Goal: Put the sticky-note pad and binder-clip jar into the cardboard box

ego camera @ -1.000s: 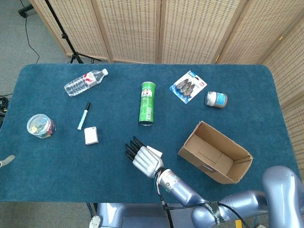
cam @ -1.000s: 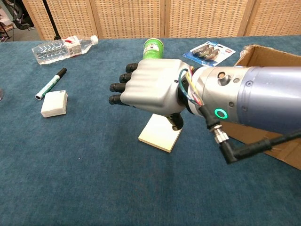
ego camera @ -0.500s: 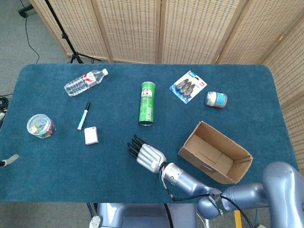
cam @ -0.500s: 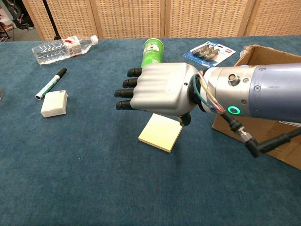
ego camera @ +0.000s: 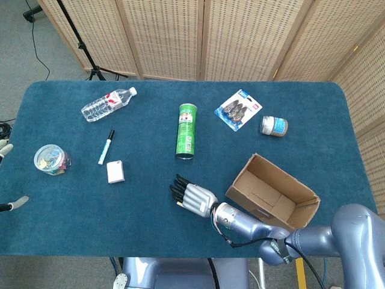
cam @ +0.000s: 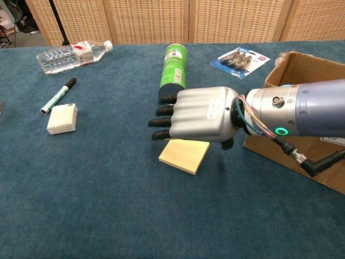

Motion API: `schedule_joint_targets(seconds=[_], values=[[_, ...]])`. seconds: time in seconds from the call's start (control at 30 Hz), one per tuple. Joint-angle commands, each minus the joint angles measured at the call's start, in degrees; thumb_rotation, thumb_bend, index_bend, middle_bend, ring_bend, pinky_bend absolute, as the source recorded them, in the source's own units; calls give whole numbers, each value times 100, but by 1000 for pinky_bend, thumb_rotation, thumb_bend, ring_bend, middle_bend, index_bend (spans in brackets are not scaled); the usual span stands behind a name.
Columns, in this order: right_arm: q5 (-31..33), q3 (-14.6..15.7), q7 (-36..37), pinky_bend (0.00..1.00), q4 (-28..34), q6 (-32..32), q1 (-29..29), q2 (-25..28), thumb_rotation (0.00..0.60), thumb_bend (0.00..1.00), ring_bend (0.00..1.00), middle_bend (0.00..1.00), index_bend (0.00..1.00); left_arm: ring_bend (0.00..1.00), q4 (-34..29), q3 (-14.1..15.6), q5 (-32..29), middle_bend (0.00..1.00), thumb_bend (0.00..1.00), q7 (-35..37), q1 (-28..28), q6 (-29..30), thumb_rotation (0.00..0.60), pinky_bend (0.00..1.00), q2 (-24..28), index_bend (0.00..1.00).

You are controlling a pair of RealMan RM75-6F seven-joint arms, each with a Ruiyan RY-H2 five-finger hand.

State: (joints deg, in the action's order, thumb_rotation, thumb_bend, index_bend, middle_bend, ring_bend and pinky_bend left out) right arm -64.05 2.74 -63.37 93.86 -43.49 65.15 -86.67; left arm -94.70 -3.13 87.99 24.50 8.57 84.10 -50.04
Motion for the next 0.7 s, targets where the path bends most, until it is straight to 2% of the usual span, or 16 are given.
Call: schedule_joint_targets(seconds=[0.03, 0.3, 0.7], values=[[100, 15, 98, 0, -35, 13, -8, -41, 600, 0, 0, 0, 3, 0, 2, -5, -14, 0, 0, 11, 11, -28, 600, 0, 6, 0], [181, 52, 498, 0, -78, 67, -57, -5, 600, 0, 0, 0, 3, 0, -2, -16, -31, 0, 0, -12, 33, -78, 600, 0, 4, 0], [-252, 161, 1333, 1, -548, 179, -223, -153, 600, 0, 0, 0, 3, 0, -50, -14, -31, 0, 0, -89, 66, -153, 600, 0, 0, 0]])
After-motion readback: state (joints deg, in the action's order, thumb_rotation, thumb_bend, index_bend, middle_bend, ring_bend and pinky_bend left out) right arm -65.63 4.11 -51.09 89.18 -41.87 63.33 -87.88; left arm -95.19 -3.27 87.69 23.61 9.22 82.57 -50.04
